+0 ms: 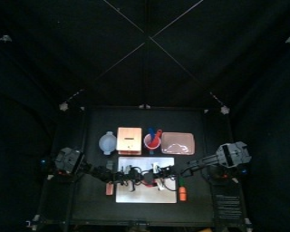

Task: Get the cutter from the drawer then cut the dough then place the extra dough in the bowl
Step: Cut the dough

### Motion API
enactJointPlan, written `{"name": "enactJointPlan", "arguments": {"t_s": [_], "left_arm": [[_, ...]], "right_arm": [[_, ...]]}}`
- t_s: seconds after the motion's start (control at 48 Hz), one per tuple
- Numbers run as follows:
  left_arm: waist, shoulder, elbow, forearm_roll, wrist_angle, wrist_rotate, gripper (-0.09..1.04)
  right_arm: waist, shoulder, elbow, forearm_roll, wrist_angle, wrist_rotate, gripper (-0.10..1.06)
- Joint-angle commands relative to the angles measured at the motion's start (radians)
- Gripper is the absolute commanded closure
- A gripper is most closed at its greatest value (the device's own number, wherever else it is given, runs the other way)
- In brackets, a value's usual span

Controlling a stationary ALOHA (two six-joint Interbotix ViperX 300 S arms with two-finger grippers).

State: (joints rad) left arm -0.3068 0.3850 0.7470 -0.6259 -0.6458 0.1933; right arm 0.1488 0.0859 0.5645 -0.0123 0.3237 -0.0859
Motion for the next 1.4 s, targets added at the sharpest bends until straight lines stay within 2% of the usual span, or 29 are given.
{"name": "enactJointPlan", "arguments": {"t_s": [0.021,0.208,0.438,0.625,0.958,1.396], "left_arm": [[0.005,-0.002,-0.017,-0.008,0.006,0.002,0.37],[0.005,0.0,-0.017,-0.008,0.012,0.002,0.37],[0.009,0.0,-0.017,-0.009,0.031,0.0,0.37],[0.009,0.0,-0.017,-0.009,0.032,0.0,0.37],[0.009,0.0,-0.011,-0.015,0.035,0.0,0.37],[0.021,-0.025,0.012,-0.032,0.051,0.002,0.37]], "right_arm": [[0.0,-0.017,-0.026,-0.005,0.002,-0.002,0.26],[0.002,-0.017,-0.041,-0.018,0.021,0.0,0.42],[0.002,-0.029,-0.077,-0.02,0.087,-0.002,0.53],[0.002,-0.044,-0.114,-0.023,0.147,-0.003,0.54],[0.005,-0.095,-0.127,-0.055,0.176,0.002,0.55],[-0.009,-0.175,-0.049,-0.051,0.285,0.008,0.55]]}}
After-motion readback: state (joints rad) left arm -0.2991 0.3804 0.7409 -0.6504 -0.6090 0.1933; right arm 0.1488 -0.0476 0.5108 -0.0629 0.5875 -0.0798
